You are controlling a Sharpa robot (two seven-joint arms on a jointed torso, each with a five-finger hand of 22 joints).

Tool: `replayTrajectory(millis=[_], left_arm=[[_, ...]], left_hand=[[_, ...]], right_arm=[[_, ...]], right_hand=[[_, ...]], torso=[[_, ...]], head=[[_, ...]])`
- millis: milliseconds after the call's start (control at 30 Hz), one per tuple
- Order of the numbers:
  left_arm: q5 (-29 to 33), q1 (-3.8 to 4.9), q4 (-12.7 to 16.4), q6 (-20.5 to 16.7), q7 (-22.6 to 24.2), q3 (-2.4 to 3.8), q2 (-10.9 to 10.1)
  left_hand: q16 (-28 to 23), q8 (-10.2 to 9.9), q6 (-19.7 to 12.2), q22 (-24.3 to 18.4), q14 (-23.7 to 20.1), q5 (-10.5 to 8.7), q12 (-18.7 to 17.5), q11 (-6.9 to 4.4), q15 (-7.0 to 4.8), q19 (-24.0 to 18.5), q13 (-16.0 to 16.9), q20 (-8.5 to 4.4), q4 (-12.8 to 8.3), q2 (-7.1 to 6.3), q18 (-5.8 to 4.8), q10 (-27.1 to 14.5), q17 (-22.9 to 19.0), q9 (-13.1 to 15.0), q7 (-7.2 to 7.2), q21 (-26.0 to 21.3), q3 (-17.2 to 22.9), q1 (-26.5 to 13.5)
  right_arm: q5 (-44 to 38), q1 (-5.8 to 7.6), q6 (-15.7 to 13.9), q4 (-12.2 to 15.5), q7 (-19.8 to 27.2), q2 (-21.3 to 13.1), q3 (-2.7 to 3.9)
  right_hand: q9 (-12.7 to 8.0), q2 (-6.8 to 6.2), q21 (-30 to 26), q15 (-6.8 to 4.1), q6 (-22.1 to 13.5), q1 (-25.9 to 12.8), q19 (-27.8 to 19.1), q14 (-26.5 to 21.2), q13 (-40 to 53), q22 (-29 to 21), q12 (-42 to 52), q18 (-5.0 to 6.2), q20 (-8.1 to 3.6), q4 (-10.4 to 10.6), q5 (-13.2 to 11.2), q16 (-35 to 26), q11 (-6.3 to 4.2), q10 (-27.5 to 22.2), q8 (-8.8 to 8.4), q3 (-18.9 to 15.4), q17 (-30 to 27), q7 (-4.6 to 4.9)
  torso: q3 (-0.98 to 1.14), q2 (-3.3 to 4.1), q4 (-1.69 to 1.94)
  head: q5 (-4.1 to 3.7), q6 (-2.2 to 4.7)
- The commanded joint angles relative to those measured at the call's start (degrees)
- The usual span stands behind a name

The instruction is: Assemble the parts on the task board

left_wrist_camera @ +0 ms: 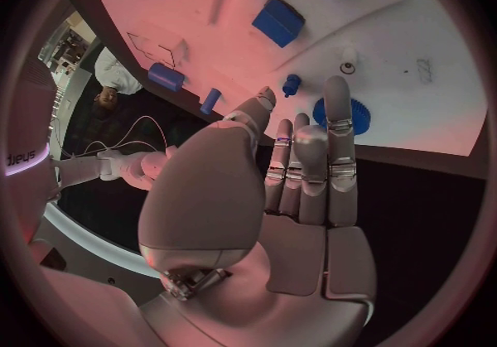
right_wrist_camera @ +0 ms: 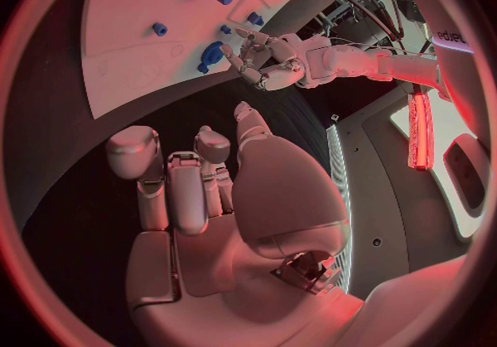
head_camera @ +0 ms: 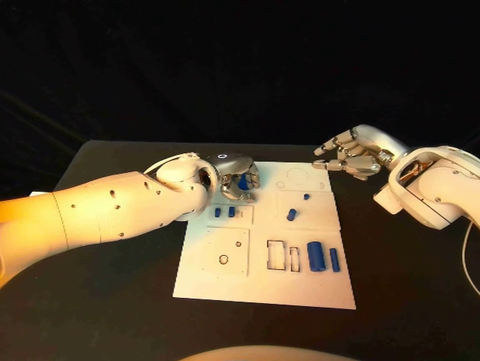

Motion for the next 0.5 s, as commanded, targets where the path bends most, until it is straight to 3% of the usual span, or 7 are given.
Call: replayTrajectory(millis=[33, 167, 267, 500], left_arm=[[-3.05, -0.05, -0.31, 4.21, -0.94, 0.01, 0.58], [-3.53, -0.06, -0.62, 4.95, -1.31, 0.01, 1.01], [-3.68, -0.06, -0.9, 5.49, -1.74, 0.02, 1.23], [-3.79, -0.07, -1.79, 6.03, -2.17, 0.05, 1.84]], left_hand=[[6.09, -0.91, 1.2, 7.05, 2.08, -0.11, -0.76, -0.1, -0.04, 2.96, -0.82, -0.12, 0.27, 0.58, -1.27, 1.3, 5.08, -0.42, 0.1, 7.42, -0.51, 0.18], [12.62, -2.43, 3.02, 16.68, 3.74, -0.03, -2.33, -0.06, 0.03, 5.67, -2.11, -0.16, 0.79, 0.83, -2.81, 2.99, 10.41, -0.99, 0.27, 17.22, -0.63, 0.42], [14.92, -3.04, 3.77, 20.63, 4.35, 0.01, -2.95, -0.06, 0.04, 6.49, -2.55, -0.16, 0.91, 0.84, -3.42, 3.83, 12.37, -1.19, 0.3, 21.17, -0.54, 0.64], [16.54, -3.87, 4.32, 23.64, 4.73, 0.09, -3.92, -0.02, 0.06, 6.94, -3.08, -0.16, 0.71, 1.49, -3.82, 4.29, 13.56, -1.43, 0.38, 24.12, 0.52, 1.69]], right_arm=[[-0.08, -0.04, 0.37, -0.04, 0.52, 0.09, 0.01], [-0.07, -0.04, 0.4, -0.07, 0.53, 0.15, 0.01], [-0.07, -0.04, 0.41, -0.05, 0.53, 0.16, 0.01], [-0.07, -0.05, 0.42, -0.06, 0.55, 0.16, 0.01]], right_hand=[[-0.09, 0.13, -0.33, -0.55, 0.0, 0.54, 0.04, 3.11, -0.05, -0.05, 0.11, 0.76, -0.47, -0.11, 0.17, -0.2, -0.39, -0.2, 0.29, -0.19, 1.15, -0.26], [-0.09, 0.13, -0.33, -0.55, 0.0, 0.54, 0.04, 3.11, -0.05, -0.05, 0.11, 0.76, -0.47, -0.11, 0.17, -0.2, -0.39, -0.2, 0.29, -0.19, 1.15, -0.26], [-0.09, 0.13, -0.33, -0.55, 0.0, 0.54, 0.04, 3.11, -0.05, -0.05, 0.11, 0.76, -0.47, -0.11, 0.17, -0.2, -0.39, -0.2, 0.29, -0.19, 1.15, -0.26], [-0.09, 0.13, -0.33, -0.55, 0.0, 0.54, 0.04, 3.11, -0.05, -0.05, 0.11, 0.76, -0.47, -0.11, 0.17, -0.2, -0.39, -0.2, 0.29, -0.19, 1.15, -0.26]], torso=[[0.01, 0.0, 0.02], [-0.02, 0.01, 0.03], [0.0, -0.01, 0.05], [-0.08, 0.0, 0.06]], head=[[-0.13, -0.14], [-0.32, -0.14], [-0.33, -0.19], [-0.49, -0.16]])
